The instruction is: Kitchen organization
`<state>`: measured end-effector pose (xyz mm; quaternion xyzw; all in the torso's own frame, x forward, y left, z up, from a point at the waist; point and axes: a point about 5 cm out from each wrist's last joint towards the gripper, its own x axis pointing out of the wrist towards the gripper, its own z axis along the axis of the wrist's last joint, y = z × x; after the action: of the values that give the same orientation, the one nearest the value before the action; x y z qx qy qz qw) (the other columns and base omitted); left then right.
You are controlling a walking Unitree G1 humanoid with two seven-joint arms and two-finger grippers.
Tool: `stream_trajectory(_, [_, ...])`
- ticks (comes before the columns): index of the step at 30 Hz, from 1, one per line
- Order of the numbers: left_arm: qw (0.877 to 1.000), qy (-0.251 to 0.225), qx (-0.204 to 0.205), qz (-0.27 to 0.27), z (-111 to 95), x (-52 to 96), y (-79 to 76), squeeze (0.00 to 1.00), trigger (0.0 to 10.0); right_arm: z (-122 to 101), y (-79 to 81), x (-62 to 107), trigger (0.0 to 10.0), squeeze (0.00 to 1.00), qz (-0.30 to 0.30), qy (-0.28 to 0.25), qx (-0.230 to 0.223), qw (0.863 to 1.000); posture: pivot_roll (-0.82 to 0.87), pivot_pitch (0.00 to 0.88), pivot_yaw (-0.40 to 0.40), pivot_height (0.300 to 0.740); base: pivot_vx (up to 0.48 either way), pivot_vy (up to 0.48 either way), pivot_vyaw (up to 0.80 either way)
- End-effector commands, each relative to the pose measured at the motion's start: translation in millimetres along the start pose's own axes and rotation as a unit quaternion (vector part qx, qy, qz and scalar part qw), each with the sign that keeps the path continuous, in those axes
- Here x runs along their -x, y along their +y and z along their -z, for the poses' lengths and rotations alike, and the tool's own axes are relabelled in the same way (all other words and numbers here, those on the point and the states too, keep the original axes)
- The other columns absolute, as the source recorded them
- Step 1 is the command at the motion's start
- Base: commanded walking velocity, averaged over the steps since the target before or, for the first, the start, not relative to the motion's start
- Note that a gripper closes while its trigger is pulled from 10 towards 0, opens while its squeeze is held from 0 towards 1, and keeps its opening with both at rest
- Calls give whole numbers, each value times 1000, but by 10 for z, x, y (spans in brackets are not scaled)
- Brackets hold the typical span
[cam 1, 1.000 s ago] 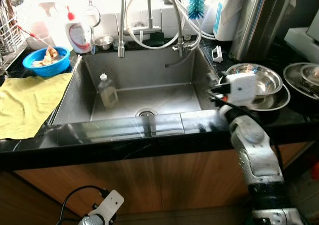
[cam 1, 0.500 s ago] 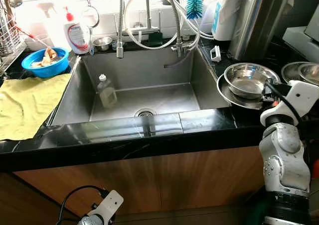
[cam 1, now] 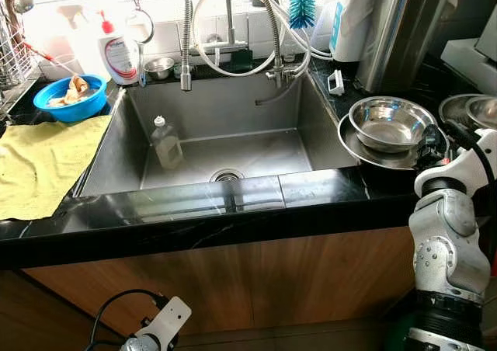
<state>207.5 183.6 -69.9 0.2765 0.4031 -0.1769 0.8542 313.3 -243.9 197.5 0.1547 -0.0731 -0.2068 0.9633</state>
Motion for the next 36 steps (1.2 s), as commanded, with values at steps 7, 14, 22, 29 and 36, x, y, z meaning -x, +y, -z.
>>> stream_trajectory(7, [1000,16,-2,-3,66,10,-3,0,10000,-164,-56,-122,10000,0,22,-4,-5,1000,-116,0,70,740,0,0,0])
stream_trajectory(14, [1000,12,-2,-3,37,3,-1,0,10000,-298,-158,-231,10000,0,50,-9,2,999,-117,0,69,740,0,0,0])
stream_trajectory(22, [1000,6,0,-4,-24,-10,19,0,10000,-299,-248,-384,10000,0,48,28,63,996,-122,0,66,740,0,0,0])
stream_trajectory(29, [1000,4,5,-5,-35,-13,11,0,10000,-228,-181,-460,10000,0,-21,61,94,993,-118,0,64,740,0,0,0])
stream_trajectory(36, [1000,-1,8,-10,-62,-16,42,0,10000,-313,-58,-512,10000,0,-74,32,94,992,-116,0,67,740,0,0,0])
